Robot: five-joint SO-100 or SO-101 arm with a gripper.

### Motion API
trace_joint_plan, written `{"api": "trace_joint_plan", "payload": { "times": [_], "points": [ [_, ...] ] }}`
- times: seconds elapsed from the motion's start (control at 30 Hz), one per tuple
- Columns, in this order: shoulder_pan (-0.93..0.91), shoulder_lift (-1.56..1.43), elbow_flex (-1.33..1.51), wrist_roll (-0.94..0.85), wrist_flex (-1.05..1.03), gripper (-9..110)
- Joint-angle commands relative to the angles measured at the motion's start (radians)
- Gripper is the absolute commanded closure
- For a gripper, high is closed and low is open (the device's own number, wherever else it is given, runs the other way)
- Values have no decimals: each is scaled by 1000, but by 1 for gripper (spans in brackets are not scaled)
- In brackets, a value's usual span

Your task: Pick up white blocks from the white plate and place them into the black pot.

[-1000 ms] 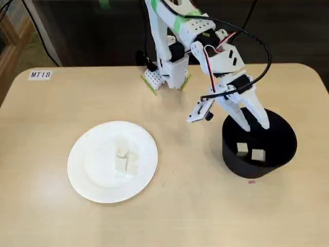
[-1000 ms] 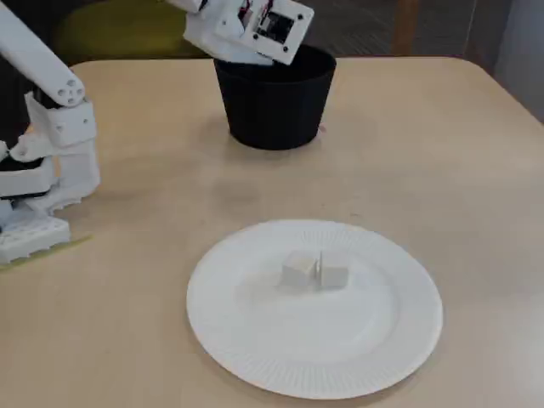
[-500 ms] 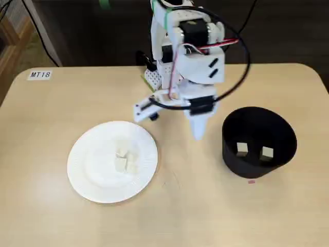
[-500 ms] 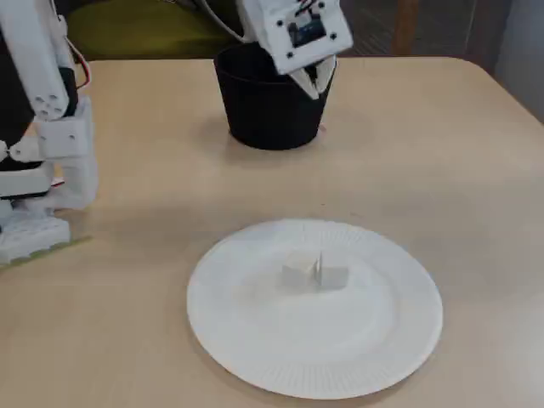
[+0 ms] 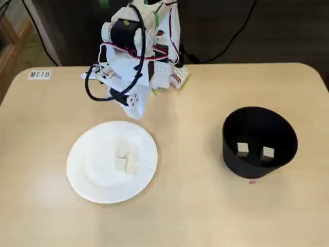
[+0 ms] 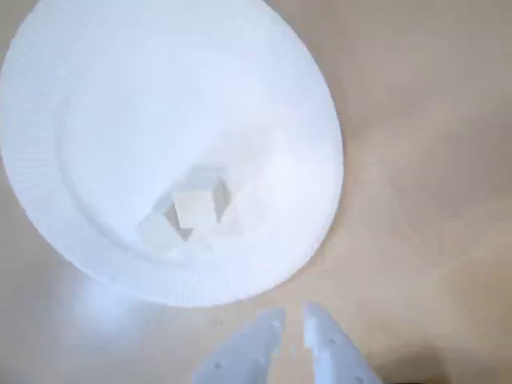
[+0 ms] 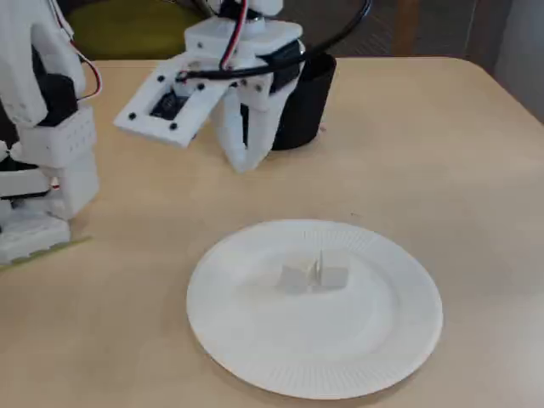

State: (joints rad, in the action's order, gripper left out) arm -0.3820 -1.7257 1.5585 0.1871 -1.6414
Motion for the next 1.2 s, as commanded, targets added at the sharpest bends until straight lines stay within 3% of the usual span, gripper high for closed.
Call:
{"api": "trace_joint_plan", "payload": {
  "times": [0.0,0.27,1.17],
  "points": [
    [-54,5,12,-48,-8,78],
    [-129,147,21,-103,51,68],
    [-17,370,23,-17,407,77]
  ]
}}
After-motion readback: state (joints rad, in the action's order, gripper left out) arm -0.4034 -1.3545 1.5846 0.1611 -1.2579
